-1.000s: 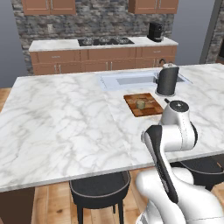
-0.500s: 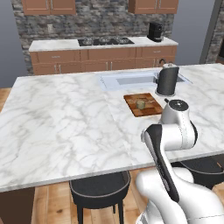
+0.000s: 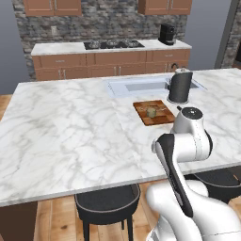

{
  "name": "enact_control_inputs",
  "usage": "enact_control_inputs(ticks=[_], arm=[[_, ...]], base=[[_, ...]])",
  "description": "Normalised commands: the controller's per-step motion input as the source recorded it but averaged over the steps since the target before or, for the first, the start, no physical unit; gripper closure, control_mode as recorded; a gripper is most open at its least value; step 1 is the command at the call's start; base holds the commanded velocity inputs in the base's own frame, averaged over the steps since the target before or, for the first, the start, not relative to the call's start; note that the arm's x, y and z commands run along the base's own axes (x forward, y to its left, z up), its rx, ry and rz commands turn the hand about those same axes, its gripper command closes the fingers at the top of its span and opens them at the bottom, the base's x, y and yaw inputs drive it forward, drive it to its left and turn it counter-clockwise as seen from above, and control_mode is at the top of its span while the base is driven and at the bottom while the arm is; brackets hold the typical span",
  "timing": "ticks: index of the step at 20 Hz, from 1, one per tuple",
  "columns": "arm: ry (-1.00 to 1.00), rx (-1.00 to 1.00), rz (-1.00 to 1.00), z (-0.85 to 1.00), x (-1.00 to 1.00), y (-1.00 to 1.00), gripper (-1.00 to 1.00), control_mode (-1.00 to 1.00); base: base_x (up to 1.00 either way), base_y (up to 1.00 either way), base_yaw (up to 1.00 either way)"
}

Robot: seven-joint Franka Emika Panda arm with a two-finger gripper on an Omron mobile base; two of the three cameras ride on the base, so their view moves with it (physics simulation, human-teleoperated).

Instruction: Retrieve the sausage and cheese from the fridge and place them on the cutting board on the counter.

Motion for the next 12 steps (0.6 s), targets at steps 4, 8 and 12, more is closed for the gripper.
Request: enact_control_inputs(ticks=[4, 8, 12], arm=[[0.00, 0.00, 0.00, 0.00, 0.00, 0.00, -1.00, 1.00], [0.00, 0.00, 0.00, 0.00, 0.00, 0.00, -1.00, 1.00], [0.00, 0.00, 0.00, 0.00, 0.00, 0.00, -1.00, 1.00]], base=[[-0.14, 0.00, 0.00], [-1.00, -0.01, 0.01], [-0.99, -0.28, -0.06]])
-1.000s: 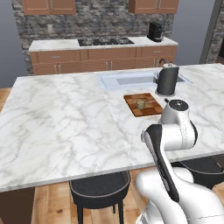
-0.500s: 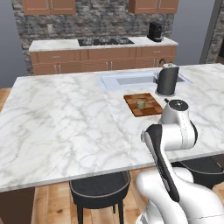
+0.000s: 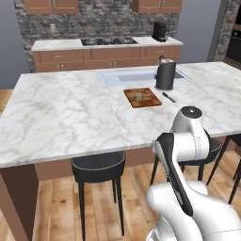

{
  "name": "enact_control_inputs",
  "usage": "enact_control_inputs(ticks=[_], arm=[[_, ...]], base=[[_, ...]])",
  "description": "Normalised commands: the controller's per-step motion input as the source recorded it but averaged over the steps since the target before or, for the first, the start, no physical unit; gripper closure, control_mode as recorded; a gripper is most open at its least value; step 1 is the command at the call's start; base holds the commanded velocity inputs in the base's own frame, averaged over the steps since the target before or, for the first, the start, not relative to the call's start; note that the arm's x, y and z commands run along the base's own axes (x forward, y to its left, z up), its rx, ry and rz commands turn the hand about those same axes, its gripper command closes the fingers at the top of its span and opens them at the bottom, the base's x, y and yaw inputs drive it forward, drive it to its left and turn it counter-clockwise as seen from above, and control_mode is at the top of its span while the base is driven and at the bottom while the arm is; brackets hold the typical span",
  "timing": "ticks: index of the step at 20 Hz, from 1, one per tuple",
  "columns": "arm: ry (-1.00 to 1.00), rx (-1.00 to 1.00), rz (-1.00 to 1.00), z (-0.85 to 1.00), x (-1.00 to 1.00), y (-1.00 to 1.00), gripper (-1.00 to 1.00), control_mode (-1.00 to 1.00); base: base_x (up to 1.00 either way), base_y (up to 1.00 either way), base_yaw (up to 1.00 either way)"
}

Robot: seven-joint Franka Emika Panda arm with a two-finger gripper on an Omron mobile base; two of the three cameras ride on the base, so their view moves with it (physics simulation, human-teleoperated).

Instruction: Retrieve the sausage and cheese from the fridge and place them on the cutting board on the counter.

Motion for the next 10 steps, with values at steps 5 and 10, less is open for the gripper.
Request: enact_control_inputs(ticks=[5, 10], arm=[[0.00, 0.00, 0.00, 0.00, 0.00, 0.00, -1.00, 1.00], [0.00, 0.00, 0.00, 0.00, 0.00, 0.00, -1.00, 1.00]], base=[[-0.21, -0.53, -0.14], [0.59, -0.99, -0.22]])
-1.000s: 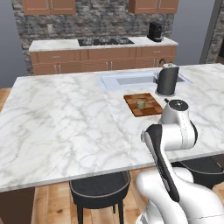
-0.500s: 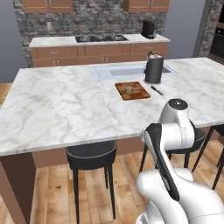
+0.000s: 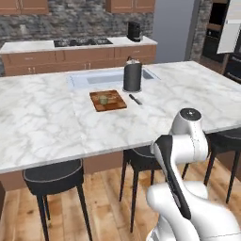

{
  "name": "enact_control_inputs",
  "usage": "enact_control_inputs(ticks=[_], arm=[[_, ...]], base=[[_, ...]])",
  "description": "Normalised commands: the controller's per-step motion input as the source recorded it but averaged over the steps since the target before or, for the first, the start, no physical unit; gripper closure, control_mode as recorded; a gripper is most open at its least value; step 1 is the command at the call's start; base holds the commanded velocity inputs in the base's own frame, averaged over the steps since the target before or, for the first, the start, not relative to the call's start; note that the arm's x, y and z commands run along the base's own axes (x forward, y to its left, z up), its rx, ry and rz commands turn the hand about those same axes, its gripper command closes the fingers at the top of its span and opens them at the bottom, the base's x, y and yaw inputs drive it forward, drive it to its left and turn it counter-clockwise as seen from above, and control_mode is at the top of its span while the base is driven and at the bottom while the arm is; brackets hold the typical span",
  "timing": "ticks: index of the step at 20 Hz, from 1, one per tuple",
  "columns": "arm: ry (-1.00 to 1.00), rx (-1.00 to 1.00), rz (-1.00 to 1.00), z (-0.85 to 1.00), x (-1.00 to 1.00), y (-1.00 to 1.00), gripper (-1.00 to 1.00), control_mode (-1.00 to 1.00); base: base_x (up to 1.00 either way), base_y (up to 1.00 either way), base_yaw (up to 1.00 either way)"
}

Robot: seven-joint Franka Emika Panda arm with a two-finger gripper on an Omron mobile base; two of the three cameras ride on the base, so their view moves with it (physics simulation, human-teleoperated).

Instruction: Retrieve the sausage and cheese from the fridge and place them on the cutting board on the counter.

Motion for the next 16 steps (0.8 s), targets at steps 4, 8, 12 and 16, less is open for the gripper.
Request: enact_control_inputs(ticks=[4, 8, 12, 16], arm=[[0.00, 0.00, 0.00, 0.00, 0.00, 0.00, -1.00, 1.00], [0.00, 0.00, 0.00, 0.00, 0.00, 0.00, -1.00, 1.00], [0.00, 0.00, 0.00, 0.00, 0.00, 0.00, -1.00, 1.00], [0.00, 0.00, 0.00, 0.00, 0.00, 0.00, -1.00, 1.00]], base=[[0.72, -1.00, -0.31], [0.56, -0.95, -0.40], [0.50, -0.93, -0.42], [0.52, -0.96, -0.40]])
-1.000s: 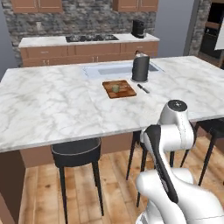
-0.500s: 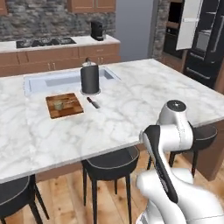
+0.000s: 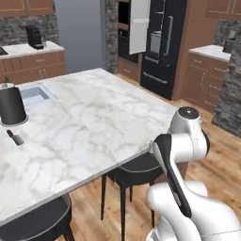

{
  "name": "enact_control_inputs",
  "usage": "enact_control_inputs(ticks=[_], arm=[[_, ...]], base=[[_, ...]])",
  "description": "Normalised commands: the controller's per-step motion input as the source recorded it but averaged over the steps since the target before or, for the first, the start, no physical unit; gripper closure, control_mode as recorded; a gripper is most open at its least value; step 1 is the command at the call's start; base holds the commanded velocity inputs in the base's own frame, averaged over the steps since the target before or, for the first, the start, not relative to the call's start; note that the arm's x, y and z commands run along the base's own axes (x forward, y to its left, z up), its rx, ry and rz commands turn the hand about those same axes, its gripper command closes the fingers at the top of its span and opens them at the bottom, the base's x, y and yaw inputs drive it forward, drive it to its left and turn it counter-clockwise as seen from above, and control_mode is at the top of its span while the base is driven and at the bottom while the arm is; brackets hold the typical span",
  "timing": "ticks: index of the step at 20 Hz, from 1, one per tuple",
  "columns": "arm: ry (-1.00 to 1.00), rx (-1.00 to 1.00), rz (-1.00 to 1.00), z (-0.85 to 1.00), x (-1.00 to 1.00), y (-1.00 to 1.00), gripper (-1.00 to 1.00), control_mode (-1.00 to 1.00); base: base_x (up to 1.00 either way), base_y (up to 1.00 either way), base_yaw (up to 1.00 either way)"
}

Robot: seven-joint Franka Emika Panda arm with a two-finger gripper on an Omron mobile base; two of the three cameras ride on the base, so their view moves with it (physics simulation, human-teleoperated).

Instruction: Retrieve the sausage and cheese from the fridge and place them on the cutting board on the counter.

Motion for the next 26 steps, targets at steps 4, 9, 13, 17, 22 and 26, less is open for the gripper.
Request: enact_control_inputs(ticks=[4, 9, 13, 17, 22, 26], arm=[[0.00, 0.00, 0.00, 0.00, 0.00, 0.00, -1.00, 1.00], [0.00, 0.00, 0.00, 0.00, 0.00, 0.00, -1.00, 1.00], [0.00, 0.00, 0.00, 0.00, 0.00, 0.00, -1.00, 1.00], [0.00, 0.00, 0.00, 0.00, 0.00, 0.00, -1.00, 1.00], [0.00, 0.00, 0.00, 0.00, 0.00, 0.00, -1.00, 1.00], [0.00, 0.00, 0.00, 0.00, 0.00, 0.00, -1.00, 1.00]], base=[[0.75, -1.00, -0.28], [0.83, -1.00, -0.23], [0.94, -1.00, -0.16], [1.00, -1.00, -0.09], [1.00, -1.00, -0.04], [1.00, -0.99, 0.00]])
